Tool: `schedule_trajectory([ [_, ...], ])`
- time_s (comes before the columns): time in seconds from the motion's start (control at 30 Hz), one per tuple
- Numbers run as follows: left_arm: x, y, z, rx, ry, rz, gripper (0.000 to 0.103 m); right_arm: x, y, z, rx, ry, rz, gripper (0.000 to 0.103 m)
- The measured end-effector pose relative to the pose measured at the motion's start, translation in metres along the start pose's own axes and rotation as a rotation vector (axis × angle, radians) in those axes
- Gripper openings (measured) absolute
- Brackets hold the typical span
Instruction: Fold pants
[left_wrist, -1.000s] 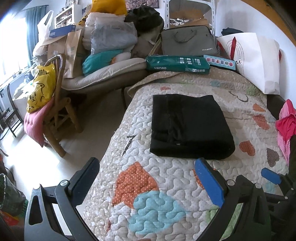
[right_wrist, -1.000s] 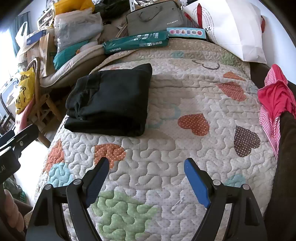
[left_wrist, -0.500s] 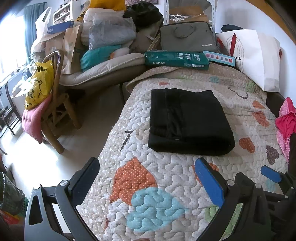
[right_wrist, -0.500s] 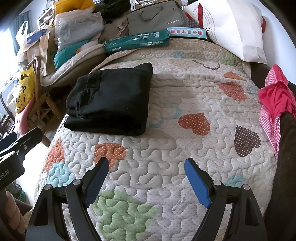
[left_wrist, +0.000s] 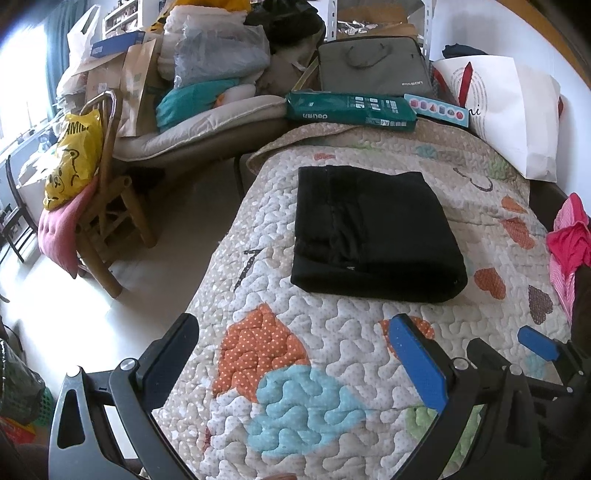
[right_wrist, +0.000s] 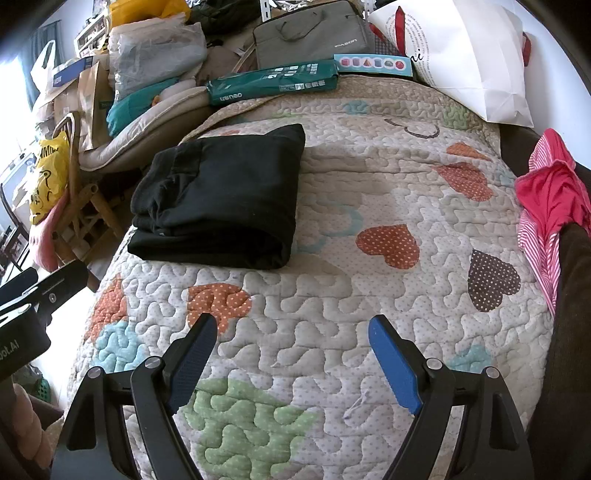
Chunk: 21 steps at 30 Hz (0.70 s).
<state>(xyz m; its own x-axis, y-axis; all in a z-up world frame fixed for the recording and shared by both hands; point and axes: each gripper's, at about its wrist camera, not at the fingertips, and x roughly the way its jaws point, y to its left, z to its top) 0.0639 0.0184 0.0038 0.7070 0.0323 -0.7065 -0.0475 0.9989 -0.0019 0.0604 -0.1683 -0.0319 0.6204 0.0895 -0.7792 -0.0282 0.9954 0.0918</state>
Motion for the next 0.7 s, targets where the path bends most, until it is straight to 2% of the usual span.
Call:
schedule_trajectory([
  [0.27,0.003,0.001,0.000,-0.020,0.017,-0.033,0.103,0.001,-0.002,-0.001,0.003,0.001,-0.005,0.088],
  [0.5,-0.008,0.003,0.001,-0.047,-0.039,-0.088,0.103,0.000,-0.002,0.000,0.001,-0.003,-0.008,0.088],
  [0.7,-0.011,-0.001,0.002,-0.026,-0.054,-0.084,0.103,-0.001,-0.001,-0.001,-0.003,-0.007,-0.013,0.088],
])
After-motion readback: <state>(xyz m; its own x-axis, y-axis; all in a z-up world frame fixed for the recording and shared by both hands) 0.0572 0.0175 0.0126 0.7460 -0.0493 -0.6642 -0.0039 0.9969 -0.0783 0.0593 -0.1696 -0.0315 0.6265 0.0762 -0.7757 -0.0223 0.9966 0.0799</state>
